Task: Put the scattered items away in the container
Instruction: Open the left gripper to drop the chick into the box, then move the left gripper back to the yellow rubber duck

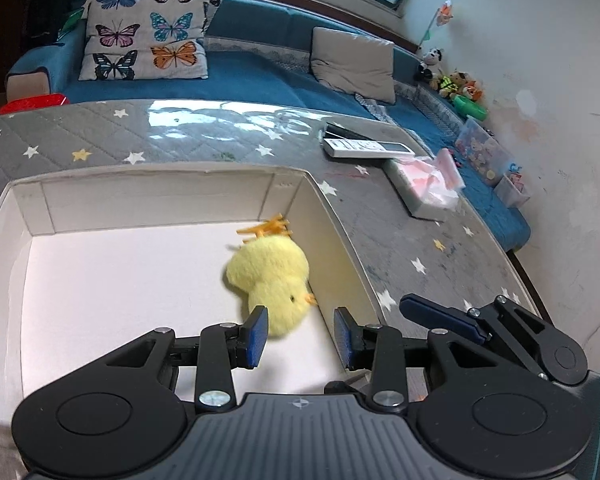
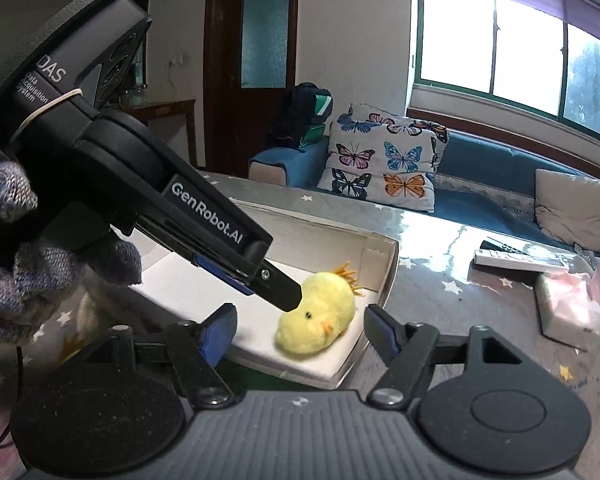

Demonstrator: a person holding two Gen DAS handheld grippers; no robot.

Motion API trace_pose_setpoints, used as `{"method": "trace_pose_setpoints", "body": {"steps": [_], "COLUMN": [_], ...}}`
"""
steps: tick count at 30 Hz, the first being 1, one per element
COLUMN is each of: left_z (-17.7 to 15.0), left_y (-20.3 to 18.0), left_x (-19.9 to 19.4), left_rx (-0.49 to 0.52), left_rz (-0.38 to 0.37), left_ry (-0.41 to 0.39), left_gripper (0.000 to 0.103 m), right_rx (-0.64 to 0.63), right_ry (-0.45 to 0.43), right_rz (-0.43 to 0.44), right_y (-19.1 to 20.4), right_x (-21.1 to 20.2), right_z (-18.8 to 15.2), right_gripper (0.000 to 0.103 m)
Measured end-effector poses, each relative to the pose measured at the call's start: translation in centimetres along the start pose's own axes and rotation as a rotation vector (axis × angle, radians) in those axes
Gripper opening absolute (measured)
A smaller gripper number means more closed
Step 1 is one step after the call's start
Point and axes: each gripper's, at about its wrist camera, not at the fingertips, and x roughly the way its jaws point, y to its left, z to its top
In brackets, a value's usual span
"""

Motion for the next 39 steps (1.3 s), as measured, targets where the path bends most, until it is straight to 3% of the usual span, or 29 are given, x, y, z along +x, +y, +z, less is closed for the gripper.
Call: {"method": "trace_pose_setpoints", "body": {"steps": [11,22,39], "left_z": [-4.4,-8.7,-13.0], "left_y": [-1.6,-1.3,0.1], "left_x": [-3.3,-6.1,-6.1], "left_rx": [0.039,0.031,-0.044], "left_rz": [0.028,0.039,0.008], "left_ry": [-0.018,0.003,0.11], "left_gripper": [0.038,0.038,0.038], "right_rx": [-0.002,-0.044,-0.122], "right_ry": [0.004,0.017,0.116], "right_rz": [0.054,0.157,0.259], "right_y": [2.5,5.3,8.5], "right_x": [-3.6,-6.5,-6.6], "right_z": [-2.9,-5.2,-8.3], "right_gripper": [0.076,0.088,0.095]}}
